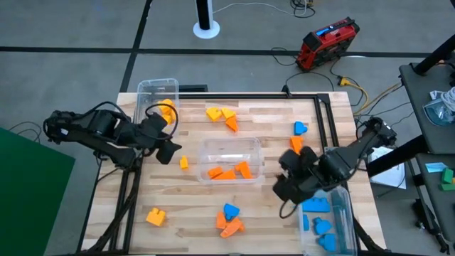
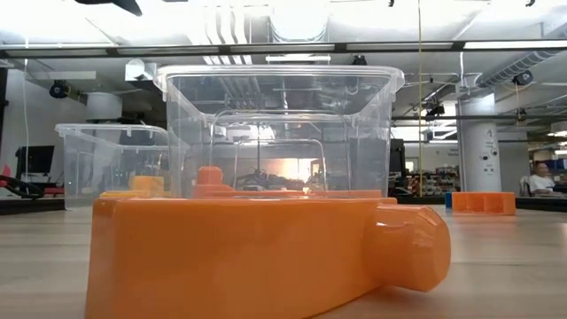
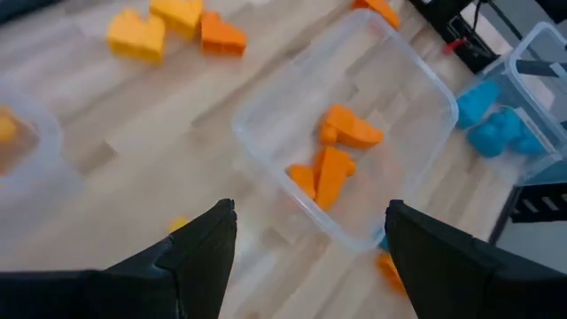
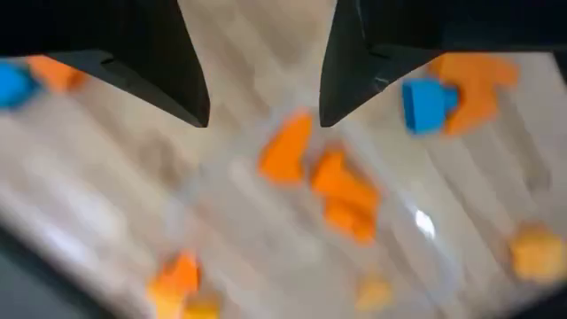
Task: Sort blocks
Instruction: Put the yellow game piece into the top left transparent bin
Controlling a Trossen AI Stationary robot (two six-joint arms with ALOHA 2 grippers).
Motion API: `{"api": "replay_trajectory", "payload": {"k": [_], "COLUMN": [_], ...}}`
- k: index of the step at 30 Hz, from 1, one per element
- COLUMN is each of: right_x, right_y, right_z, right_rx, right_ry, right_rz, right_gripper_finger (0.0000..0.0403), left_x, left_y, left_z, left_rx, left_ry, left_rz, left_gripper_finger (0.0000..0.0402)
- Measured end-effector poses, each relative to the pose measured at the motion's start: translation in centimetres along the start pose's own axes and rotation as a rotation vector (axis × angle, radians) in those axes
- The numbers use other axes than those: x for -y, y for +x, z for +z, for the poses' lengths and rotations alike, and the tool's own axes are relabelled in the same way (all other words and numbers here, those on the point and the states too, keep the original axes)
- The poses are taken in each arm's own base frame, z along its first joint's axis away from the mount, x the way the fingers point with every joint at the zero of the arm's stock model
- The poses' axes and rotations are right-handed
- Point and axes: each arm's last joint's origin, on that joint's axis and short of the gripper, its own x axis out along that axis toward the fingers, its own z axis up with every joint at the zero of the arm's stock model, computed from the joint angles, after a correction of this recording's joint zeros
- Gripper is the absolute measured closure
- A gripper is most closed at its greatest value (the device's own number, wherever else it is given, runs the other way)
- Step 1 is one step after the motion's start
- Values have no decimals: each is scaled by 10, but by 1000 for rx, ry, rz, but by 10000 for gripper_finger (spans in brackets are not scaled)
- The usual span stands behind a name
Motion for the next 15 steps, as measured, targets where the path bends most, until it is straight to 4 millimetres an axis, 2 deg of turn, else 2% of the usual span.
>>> {"api": "replay_trajectory", "payload": {"k": [4,8,15], "right_x": [1,8,25], "right_y": [6,8,5], "right_z": [24,46,66], "right_rx": [140,207,271], "right_ry": [-33,-76,-100], "right_rz": [19,42,41], "right_gripper_finger": [210,237,285], "left_x": [6,12,13], "left_y": [8,19,36], "left_z": [-1,-3,-11], "left_rx": [-50,-105,-192], "left_ry": [-72,-146,-241], "left_rz": [3,22,171], "left_gripper_finger": [138,138,138]}}
